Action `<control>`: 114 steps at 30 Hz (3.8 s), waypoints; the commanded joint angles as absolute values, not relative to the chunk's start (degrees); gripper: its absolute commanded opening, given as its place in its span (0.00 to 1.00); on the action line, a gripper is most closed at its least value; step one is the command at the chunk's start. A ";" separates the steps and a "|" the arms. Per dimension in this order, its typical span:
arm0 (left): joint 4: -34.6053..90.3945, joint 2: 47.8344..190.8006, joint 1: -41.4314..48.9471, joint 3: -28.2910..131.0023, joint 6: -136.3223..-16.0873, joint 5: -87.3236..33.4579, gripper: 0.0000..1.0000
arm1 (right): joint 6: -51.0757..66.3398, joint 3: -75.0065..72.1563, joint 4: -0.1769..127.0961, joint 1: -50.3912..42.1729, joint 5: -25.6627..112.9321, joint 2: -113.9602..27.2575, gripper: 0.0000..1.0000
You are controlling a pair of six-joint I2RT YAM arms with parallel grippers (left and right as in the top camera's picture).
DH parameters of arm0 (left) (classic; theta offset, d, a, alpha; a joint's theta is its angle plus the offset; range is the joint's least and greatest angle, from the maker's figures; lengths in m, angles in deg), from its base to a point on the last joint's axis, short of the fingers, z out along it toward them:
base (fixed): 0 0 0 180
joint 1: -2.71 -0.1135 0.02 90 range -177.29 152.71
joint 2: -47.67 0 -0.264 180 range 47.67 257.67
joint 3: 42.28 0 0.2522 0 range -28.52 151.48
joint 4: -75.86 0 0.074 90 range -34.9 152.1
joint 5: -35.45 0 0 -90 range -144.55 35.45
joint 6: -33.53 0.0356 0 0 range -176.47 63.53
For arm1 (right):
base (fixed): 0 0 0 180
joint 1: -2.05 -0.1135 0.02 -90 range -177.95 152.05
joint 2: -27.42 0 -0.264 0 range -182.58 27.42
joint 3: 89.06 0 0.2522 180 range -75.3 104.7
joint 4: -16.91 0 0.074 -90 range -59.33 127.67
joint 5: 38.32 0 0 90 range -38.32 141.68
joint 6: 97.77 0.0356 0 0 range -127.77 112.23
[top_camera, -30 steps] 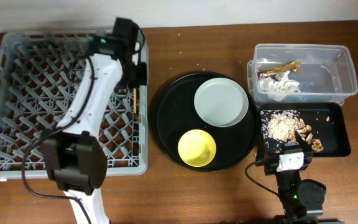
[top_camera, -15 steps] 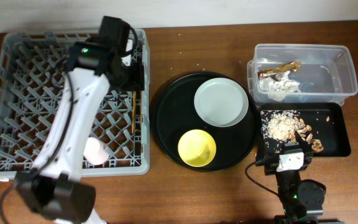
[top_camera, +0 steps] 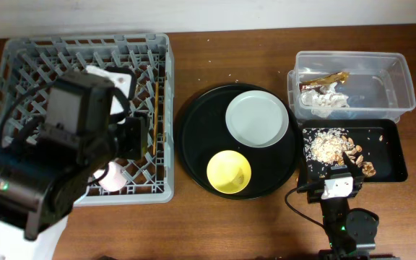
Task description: Sort waste into correct bins and load items into the dishwasher rack
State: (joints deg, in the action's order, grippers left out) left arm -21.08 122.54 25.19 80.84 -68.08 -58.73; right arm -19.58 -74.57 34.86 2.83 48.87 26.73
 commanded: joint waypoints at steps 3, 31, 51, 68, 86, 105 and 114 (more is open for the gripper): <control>-18.23 125.23 26.43 78.96 -61.64 -49.18 0.58 | -19.34 -74.98 34.93 3.25 48.96 27.02 0.99; -20.46 155.70 21.60 73.58 -89.26 -114.60 0.00 | -19.34 -74.98 34.93 3.25 48.96 27.02 0.98; -1.67 155.96 24.25 50.85 -89.26 -115.50 0.27 | -19.34 -74.98 34.93 3.25 48.96 27.02 0.99; 6.38 146.89 27.79 57.78 -85.00 -59.85 0.67 | -19.34 -74.98 34.93 3.25 48.96 27.02 0.98; 30.81 172.81 35.85 57.87 -83.78 -45.93 0.08 | -19.34 -74.98 34.93 3.25 48.96 27.02 0.98; -9.25 145.69 17.43 73.39 -62.21 -122.23 0.00 | -19.34 -74.98 34.93 3.25 48.96 27.02 0.98; 10.07 146.34 14.11 53.63 -62.18 -121.81 0.00 | -19.34 -74.98 34.93 3.25 48.96 27.02 0.98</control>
